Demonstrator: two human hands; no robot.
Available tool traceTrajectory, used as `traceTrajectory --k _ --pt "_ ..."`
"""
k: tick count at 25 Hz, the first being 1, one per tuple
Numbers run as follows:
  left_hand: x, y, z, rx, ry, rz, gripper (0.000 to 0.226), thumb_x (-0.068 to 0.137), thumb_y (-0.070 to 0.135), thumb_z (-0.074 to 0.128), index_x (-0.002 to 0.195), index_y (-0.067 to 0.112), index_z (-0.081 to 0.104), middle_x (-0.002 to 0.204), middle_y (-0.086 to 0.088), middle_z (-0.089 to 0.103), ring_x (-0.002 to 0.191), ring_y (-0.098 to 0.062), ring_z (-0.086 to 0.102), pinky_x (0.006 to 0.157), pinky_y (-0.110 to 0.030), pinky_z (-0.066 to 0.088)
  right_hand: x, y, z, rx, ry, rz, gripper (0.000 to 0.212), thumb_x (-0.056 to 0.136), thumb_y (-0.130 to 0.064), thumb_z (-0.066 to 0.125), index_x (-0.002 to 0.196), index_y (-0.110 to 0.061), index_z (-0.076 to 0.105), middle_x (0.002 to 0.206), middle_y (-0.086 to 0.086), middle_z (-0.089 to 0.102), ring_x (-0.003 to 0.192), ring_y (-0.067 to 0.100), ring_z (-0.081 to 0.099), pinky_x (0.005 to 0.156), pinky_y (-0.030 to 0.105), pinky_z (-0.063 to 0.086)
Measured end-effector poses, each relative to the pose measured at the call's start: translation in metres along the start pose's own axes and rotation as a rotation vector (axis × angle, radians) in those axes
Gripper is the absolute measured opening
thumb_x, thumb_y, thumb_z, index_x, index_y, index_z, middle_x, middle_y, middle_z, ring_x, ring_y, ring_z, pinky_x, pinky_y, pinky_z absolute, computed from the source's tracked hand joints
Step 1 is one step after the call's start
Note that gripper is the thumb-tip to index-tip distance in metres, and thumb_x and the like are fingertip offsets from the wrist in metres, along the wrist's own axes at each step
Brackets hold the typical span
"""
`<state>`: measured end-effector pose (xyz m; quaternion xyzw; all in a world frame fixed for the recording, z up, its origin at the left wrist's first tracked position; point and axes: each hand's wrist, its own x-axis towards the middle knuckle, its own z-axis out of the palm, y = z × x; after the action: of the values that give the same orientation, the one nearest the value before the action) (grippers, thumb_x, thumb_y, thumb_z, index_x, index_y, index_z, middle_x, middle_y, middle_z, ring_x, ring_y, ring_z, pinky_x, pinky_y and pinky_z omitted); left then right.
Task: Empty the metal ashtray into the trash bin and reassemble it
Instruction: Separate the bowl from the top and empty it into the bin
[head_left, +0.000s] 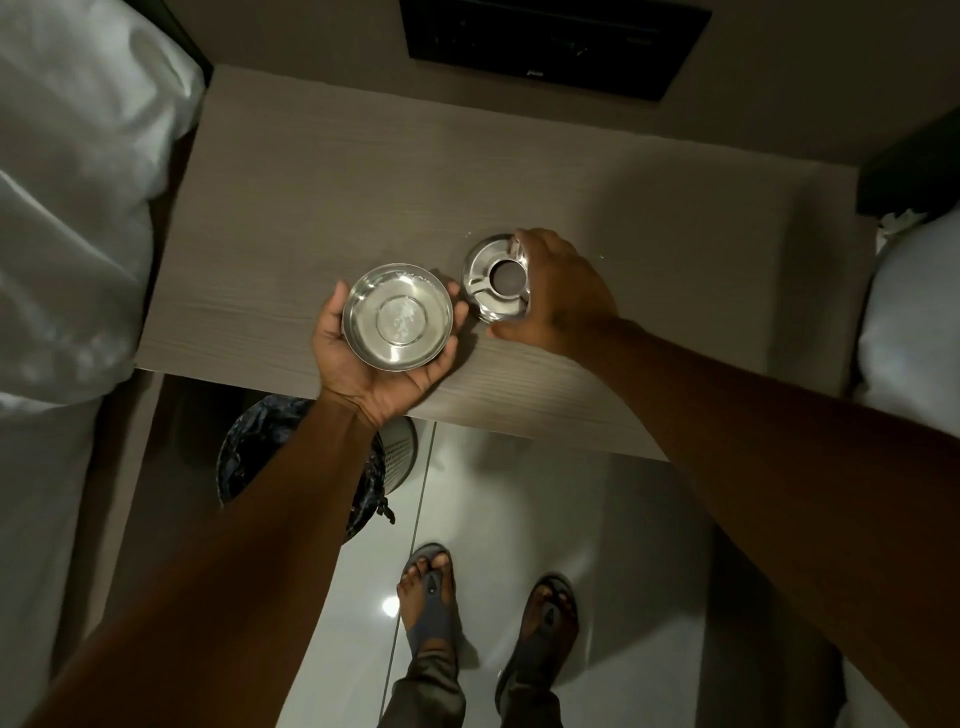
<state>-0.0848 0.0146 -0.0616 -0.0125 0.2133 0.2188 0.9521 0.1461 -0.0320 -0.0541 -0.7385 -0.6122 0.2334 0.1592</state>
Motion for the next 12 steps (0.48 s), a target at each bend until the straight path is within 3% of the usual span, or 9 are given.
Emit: traceTrajectory --k 4,8,12 --pt "-0.008 0.004 0.002 -0.01 0.04 0.007 0.087 0.083 0.078 0.038 0.14 0.013 0.047 0.141 -0.015 0.048 0.125 -0.03 0.05 0.089 -0.04 0.052 0.002 -0.002 0.0 -0.045 -0.055 0.008 0.111 0.057 -0.052 0.088 0.146 -0.006 0.039 0.148 0.012 0.047 0.136 0.03 0.044 0.113 0.038 0.036" --pt "-0.037 0.01 0.015 0.097 0.183 0.145 0.077 0.083 0.07 0.041 0.138 0.016 0.05 0.139 -0.016 0.052 0.125 -0.03 0.05 0.092 -0.041 0.048 -0.025 0.008 0.007 -0.113 -0.044 0.138 0.13 0.061 -0.077 0.072 0.154 -0.003 0.02 0.163 0.018 0.023 0.151 0.032 0.02 0.123 0.042 0.016" --pt "-0.095 0.008 0.009 0.378 0.616 0.407 0.062 0.079 0.055 0.056 0.124 0.013 0.063 0.125 -0.014 0.064 0.113 -0.034 0.06 0.081 -0.043 0.051 -0.059 0.031 0.025 -0.285 -0.008 0.168 0.127 0.073 -0.091 0.032 0.155 0.003 0.011 0.165 0.024 0.008 0.154 0.033 0.006 0.124 0.048 0.004"
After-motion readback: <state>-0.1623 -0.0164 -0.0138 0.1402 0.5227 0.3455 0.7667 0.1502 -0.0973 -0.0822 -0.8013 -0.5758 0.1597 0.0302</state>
